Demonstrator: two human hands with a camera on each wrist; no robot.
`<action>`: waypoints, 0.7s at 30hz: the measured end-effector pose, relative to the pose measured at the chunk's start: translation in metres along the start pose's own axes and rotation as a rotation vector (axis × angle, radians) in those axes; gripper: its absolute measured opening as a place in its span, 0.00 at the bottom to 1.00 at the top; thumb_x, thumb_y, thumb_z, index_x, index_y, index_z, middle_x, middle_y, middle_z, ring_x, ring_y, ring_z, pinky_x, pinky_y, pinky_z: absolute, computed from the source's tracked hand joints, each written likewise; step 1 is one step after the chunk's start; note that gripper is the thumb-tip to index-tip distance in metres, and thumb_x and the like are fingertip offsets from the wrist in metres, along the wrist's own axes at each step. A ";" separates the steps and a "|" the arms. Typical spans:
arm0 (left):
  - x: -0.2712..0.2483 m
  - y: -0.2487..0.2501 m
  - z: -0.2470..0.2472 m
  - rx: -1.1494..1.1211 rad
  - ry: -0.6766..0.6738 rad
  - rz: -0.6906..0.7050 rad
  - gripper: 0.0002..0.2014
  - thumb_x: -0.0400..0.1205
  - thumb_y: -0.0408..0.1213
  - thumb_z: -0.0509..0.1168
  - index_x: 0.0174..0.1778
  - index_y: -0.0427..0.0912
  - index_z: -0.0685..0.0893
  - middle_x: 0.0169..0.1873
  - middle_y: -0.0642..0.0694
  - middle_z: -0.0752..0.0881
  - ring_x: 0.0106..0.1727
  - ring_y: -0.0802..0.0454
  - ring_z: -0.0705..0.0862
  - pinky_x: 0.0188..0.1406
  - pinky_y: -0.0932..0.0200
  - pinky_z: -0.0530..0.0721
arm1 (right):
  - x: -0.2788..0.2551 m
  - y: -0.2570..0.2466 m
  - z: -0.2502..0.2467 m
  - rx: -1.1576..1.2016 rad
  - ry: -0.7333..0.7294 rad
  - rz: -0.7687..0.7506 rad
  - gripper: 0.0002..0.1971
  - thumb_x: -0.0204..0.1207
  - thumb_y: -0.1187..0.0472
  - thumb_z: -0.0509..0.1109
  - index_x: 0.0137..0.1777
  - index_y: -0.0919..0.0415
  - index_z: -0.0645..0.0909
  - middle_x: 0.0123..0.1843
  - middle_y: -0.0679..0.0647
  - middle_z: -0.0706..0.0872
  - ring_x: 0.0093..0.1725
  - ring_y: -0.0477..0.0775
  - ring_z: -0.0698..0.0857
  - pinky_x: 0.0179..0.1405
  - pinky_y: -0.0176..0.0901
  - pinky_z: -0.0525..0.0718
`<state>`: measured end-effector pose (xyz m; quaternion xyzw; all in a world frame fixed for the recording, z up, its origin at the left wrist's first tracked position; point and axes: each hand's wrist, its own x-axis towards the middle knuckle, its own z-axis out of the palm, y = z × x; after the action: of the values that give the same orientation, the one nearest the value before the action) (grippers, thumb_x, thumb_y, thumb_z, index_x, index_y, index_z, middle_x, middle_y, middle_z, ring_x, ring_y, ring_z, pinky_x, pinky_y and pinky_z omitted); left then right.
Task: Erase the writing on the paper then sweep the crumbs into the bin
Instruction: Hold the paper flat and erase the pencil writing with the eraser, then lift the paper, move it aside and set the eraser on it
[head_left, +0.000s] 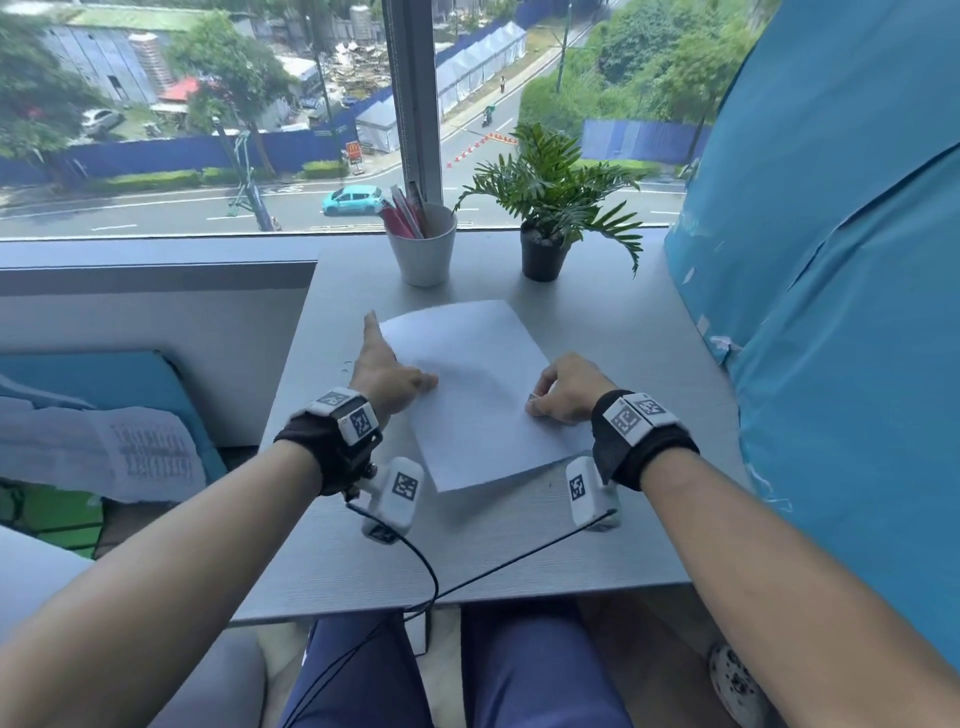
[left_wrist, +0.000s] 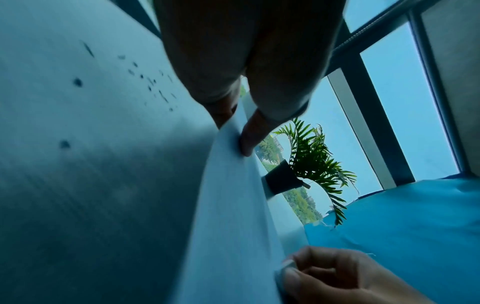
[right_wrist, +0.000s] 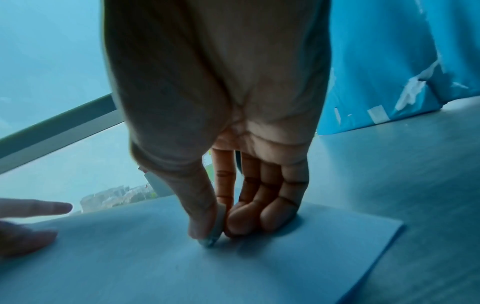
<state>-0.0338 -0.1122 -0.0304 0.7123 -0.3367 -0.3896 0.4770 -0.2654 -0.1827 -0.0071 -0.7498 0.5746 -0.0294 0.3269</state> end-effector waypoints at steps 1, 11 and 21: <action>-0.003 0.006 -0.007 0.028 -0.022 0.026 0.61 0.71 0.19 0.78 0.87 0.55 0.43 0.70 0.39 0.76 0.57 0.45 0.85 0.66 0.42 0.83 | 0.000 0.001 0.000 0.026 0.020 -0.006 0.08 0.70 0.57 0.77 0.45 0.61 0.90 0.38 0.48 0.84 0.44 0.50 0.82 0.36 0.33 0.76; -0.061 0.097 -0.081 -0.002 -0.212 0.439 0.56 0.76 0.19 0.73 0.88 0.54 0.44 0.56 0.40 0.91 0.56 0.44 0.91 0.57 0.51 0.88 | -0.025 -0.036 -0.048 0.920 -0.103 -0.214 0.15 0.69 0.58 0.81 0.55 0.61 0.89 0.58 0.54 0.91 0.66 0.54 0.84 0.65 0.60 0.80; -0.046 0.083 -0.085 0.600 0.025 0.349 0.53 0.78 0.39 0.77 0.88 0.43 0.44 0.78 0.37 0.74 0.73 0.43 0.80 0.71 0.47 0.79 | -0.053 -0.052 -0.091 0.813 0.643 -0.257 0.15 0.62 0.53 0.85 0.46 0.59 0.93 0.40 0.50 0.92 0.35 0.44 0.86 0.40 0.40 0.87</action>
<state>0.0095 -0.0638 0.0792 0.7572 -0.5471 -0.1768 0.3100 -0.2780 -0.1714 0.1088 -0.5801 0.4914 -0.5179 0.3922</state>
